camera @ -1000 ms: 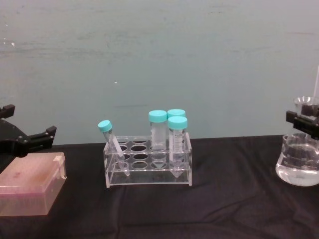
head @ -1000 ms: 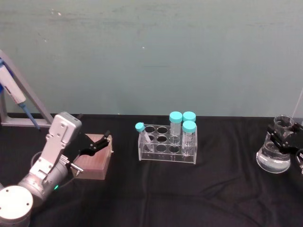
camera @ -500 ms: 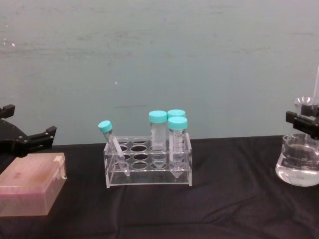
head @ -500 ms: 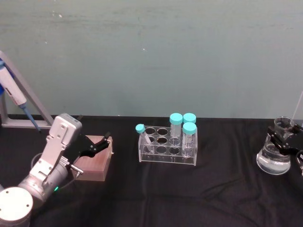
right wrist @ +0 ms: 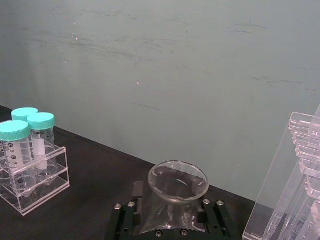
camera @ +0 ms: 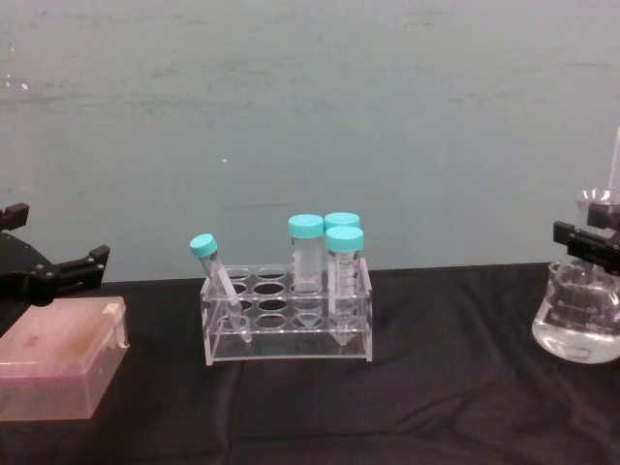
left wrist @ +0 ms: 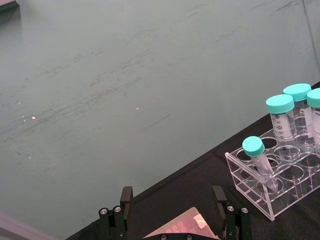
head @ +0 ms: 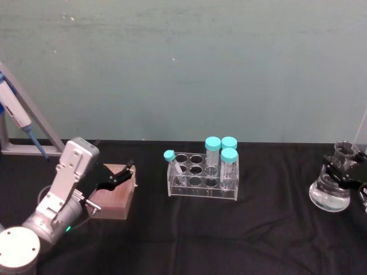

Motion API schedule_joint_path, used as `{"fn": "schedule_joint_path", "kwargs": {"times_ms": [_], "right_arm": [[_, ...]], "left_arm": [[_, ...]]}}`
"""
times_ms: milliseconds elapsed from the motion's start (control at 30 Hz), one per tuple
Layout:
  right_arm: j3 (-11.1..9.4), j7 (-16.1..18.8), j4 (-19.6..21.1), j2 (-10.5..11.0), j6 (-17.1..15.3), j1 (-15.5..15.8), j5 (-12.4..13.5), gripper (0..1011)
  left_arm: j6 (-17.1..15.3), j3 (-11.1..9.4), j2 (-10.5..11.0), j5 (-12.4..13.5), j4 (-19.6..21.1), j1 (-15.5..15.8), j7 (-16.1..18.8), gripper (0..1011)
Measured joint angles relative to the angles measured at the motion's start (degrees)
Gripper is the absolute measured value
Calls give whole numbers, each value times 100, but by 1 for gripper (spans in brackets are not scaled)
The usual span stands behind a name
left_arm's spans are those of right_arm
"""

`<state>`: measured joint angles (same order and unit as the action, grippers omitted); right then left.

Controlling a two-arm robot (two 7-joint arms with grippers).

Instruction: Place the experimental apparatus aside using one hand.

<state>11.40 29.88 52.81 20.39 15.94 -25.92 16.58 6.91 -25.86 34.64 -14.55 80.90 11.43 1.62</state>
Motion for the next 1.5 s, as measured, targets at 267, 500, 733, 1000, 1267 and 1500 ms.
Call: {"fn": "schedule_joint_path", "kwargs": {"times_ms": [267,500,733,1000,1267,1500], "right_arm": [[-1,0,0,-1,2,3,0,801],[-3,-1,2,-1,5,4,0,985],[-3,-3,6,-1,8,3,1,1000],[-18,-73,72,2,55,28,-26,1000],[-69,-153,195,12,144,88,-71,1000],[-114,-170,354,41,228,151,-92,1000]], "left_arm": [[0,0,0,0,0,0,0,1000],[0,0,0,0,0,0,0,1000],[0,0,0,0,0,0,0,1000],[0,0,0,0,0,0,0,1000],[0,0,0,0,0,0,0,1000],[0,0,0,0,0,0,0,1000]]}}
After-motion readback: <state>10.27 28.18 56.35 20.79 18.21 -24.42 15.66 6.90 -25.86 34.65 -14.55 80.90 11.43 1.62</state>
